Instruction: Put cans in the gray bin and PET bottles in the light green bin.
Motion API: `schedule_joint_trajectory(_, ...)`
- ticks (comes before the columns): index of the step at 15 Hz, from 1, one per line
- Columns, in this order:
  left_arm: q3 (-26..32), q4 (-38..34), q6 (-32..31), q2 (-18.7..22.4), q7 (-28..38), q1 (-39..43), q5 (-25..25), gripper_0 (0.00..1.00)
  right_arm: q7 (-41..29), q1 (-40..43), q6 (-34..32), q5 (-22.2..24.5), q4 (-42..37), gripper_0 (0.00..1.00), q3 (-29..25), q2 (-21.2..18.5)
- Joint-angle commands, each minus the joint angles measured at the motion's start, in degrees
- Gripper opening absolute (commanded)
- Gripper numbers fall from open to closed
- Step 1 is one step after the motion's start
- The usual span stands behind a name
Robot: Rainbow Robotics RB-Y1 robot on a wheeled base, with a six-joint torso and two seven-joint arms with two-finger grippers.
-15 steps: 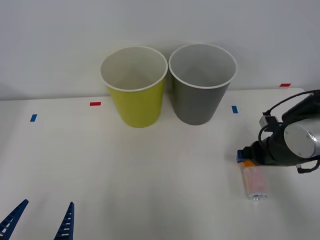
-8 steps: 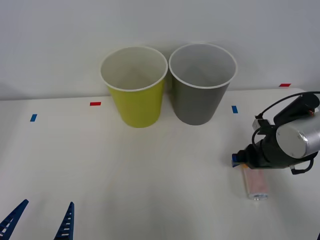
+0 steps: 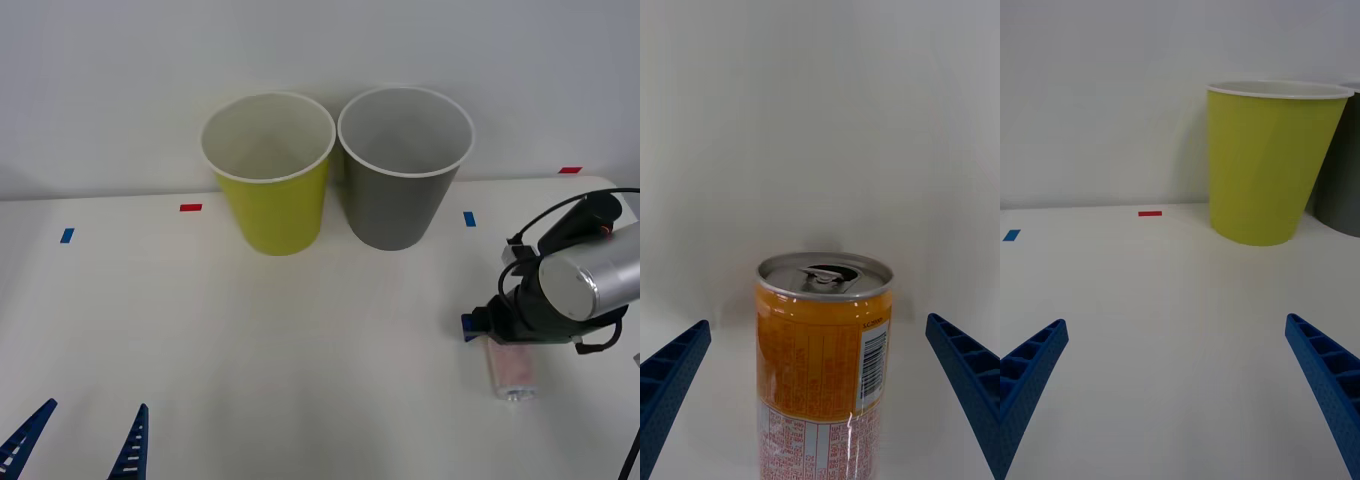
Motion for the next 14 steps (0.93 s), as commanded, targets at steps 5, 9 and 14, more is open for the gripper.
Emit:
schedule_joint_trajectory(5,0.0,0.0,0.0,0.0,0.0,0.0,0.0,1.00,-1.1,0.1,-0.4,0.7,3.0,1.00,0.0,1.4)
schedule_joint_trajectory(9,0.0,0.0,0.0,0.0,0.0,0.0,0.0,1.00,-1.8,0.1,-1.7,1.6,3.0,0.93,0.0,1.5)
schedule_joint_trajectory(14,0.0,0.0,0.0,0.0,0.0,0.0,0.0,1.00,-2.3,0.1,-2.5,2.5,1.9,0.46,0.0,1.5)
